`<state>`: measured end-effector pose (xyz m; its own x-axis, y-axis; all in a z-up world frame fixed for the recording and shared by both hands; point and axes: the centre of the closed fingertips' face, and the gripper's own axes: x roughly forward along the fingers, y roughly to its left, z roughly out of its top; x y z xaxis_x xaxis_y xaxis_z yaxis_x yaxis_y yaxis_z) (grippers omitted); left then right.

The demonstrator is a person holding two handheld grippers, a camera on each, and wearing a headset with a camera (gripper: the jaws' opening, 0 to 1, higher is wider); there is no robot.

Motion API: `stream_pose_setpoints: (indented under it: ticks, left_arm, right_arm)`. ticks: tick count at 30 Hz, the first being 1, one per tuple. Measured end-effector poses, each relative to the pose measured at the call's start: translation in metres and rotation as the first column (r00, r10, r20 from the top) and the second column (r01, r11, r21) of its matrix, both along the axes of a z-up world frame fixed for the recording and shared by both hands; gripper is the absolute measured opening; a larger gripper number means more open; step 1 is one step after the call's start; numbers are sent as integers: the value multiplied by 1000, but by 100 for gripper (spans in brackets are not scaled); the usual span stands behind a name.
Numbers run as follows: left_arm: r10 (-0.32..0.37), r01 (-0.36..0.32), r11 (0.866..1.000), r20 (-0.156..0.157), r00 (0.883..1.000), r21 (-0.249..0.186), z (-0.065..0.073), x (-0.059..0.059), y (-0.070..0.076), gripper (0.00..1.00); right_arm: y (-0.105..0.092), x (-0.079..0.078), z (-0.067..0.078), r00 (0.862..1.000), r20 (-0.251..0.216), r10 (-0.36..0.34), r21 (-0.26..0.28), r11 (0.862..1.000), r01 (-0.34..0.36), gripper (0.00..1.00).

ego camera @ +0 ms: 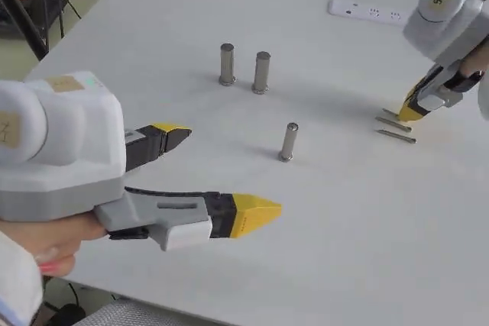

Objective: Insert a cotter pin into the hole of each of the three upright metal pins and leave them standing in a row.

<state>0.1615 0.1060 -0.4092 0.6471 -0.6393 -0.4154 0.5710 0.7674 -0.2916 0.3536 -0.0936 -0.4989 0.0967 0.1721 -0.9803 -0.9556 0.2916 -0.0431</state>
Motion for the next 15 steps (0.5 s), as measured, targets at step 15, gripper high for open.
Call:
stream_pose_setpoints:
  ticks: [15]
  left_arm:
    - [-30, 30, 999, 11, 999, -11, 12, 2, -3, 88]
  right_arm:
    - [-1, 12, -2, 997, -55, -45, -130, 991, 38, 0]
